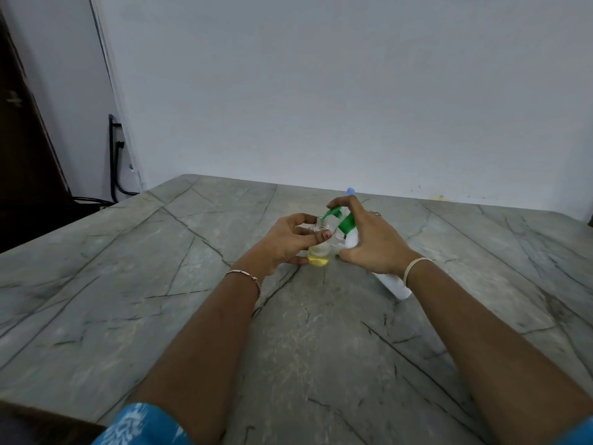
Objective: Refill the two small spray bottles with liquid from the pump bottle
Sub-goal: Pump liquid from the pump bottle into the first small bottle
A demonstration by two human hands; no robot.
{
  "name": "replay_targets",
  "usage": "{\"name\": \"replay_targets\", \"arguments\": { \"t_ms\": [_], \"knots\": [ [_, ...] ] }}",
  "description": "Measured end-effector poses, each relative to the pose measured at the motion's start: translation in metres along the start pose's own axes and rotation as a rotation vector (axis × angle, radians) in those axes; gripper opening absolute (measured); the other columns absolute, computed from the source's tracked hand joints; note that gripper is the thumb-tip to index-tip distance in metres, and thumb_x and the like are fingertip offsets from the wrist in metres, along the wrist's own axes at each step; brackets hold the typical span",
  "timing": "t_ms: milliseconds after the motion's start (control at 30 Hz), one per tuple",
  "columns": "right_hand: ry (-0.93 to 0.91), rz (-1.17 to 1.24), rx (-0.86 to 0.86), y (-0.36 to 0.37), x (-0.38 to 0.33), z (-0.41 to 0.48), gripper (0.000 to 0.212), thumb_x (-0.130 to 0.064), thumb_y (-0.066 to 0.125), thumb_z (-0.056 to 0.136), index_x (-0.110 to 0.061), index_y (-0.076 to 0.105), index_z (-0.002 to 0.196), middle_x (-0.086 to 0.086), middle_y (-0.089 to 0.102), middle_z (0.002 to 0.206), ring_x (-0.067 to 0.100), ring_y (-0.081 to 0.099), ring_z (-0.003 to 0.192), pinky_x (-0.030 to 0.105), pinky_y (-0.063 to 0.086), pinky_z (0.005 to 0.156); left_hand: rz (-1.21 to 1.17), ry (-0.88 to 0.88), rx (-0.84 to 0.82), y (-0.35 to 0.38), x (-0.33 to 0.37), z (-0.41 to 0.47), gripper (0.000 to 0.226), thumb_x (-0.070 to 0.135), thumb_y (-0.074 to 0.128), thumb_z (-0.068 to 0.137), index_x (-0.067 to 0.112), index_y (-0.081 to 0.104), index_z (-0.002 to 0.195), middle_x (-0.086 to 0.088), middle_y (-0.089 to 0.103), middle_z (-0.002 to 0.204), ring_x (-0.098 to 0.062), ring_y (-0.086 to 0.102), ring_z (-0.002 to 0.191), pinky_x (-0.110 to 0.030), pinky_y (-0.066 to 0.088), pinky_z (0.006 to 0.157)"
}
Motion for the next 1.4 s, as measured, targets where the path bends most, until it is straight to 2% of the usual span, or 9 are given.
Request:
{"name": "replay_targets", "arguments": {
  "t_ms": [167,267,333,467,733,1000,1100,1300,1400],
  "knots": [
    [0.009,0.009,0.023,-0.0009,0.0008,0.0008,0.071,-0.019,0.074,0.067,-0.036,0.035,0.125,-0.005,0.063,0.099,0.015,0.058,0.077,0.029,0.045,0.065,0.001,0.007,-0.005,0.0006,0.0007,0.0004,0.022,0.025,0.074,0.082,0.028,0.062,0.1,-0.002,0.07,0.098,-0.011,0.067,0.09,-0.033,0.059,0.074],
    [0.007,-0.002,0.018,-0.0005,0.0012,-0.0011,0.073,-0.02,0.073,0.068,-0.038,0.035,0.127,-0.011,0.059,0.092,0.011,0.055,0.072,0.025,0.039,0.061,0.001,0.003,-0.005,0.0002,0.0001,0.0009,0.023,0.026,0.074,0.082,0.027,0.062,0.101,-0.003,0.07,0.1,-0.015,0.067,0.094,-0.036,0.059,0.078],
    [0.003,-0.008,0.011,-0.0007,0.0003,-0.0024,0.075,-0.024,0.072,0.068,-0.04,0.035,0.13,-0.009,0.06,0.096,0.011,0.053,0.073,0.023,0.036,0.061,0.002,0.002,-0.003,-0.0003,0.0001,0.0007,0.023,0.026,0.074,0.082,0.027,0.062,0.102,-0.004,0.07,0.102,-0.016,0.067,0.096,-0.037,0.059,0.08],
    [0.002,-0.011,0.005,-0.0002,0.0005,-0.003,0.075,-0.027,0.071,0.067,-0.042,0.033,0.13,-0.006,0.063,0.103,0.015,0.055,0.077,0.027,0.041,0.064,0.0,0.005,-0.001,-0.0008,-0.0001,0.0004,0.023,0.026,0.075,0.082,0.028,0.063,0.102,-0.005,0.07,0.103,-0.017,0.067,0.098,-0.038,0.059,0.081],
    [0.0,-0.037,0.056,-0.0021,-0.0022,0.0011,0.067,-0.019,0.073,0.068,-0.03,0.039,0.124,-0.005,0.062,0.098,0.016,0.057,0.076,0.033,0.048,0.067,0.002,0.006,-0.002,-0.0009,-0.0005,0.0012,0.024,0.027,0.075,0.082,0.029,0.062,0.102,0.001,0.07,0.097,-0.015,0.067,0.095,-0.039,0.058,0.083],
    [-0.008,-0.048,0.025,0.0007,-0.0005,-0.0012,0.076,-0.027,0.072,0.067,-0.04,0.034,0.132,-0.006,0.062,0.105,0.012,0.053,0.076,0.027,0.041,0.065,-0.017,0.01,-0.011,-0.0017,-0.0005,0.0013,0.026,0.026,0.075,0.082,0.026,0.063,0.106,-0.002,0.071,0.098,-0.014,0.069,0.092,-0.034,0.06,0.075],
    [-0.012,-0.049,0.023,-0.0009,-0.0021,-0.001,0.074,-0.02,0.074,0.068,-0.034,0.037,0.13,-0.009,0.059,0.093,0.008,0.052,0.071,0.022,0.036,0.06,-0.015,0.01,-0.012,-0.0014,-0.0003,0.0012,0.03,0.026,0.075,0.082,0.025,0.062,0.108,-0.002,0.071,0.099,-0.015,0.068,0.093,-0.034,0.06,0.074],
    [-0.008,-0.056,0.054,-0.002,-0.0027,0.0004,0.068,-0.019,0.073,0.067,-0.032,0.038,0.125,-0.003,0.063,0.098,0.016,0.056,0.075,0.031,0.046,0.064,-0.011,-0.006,-0.005,-0.0021,-0.0014,0.0018,0.029,0.027,0.076,0.08,0.027,0.063,0.105,-0.003,0.071,0.101,-0.018,0.068,0.099,-0.039,0.059,0.082],
    [-0.008,-0.058,0.051,-0.0012,-0.002,-0.0002,0.072,-0.02,0.073,0.067,-0.034,0.037,0.128,-0.006,0.061,0.099,0.014,0.054,0.075,0.03,0.043,0.064,-0.011,-0.007,-0.005,-0.002,-0.0015,0.0017,0.027,0.027,0.076,0.08,0.028,0.063,0.103,-0.003,0.071,0.101,-0.018,0.068,0.099,-0.04,0.059,0.082]
  ]
}}
Point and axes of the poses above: each hand's wrist, its own z-axis towards the middle knuckle, its own y-axis out of the palm, x = y × z, the point moved 8 cm from there along z, towards the middle knuckle
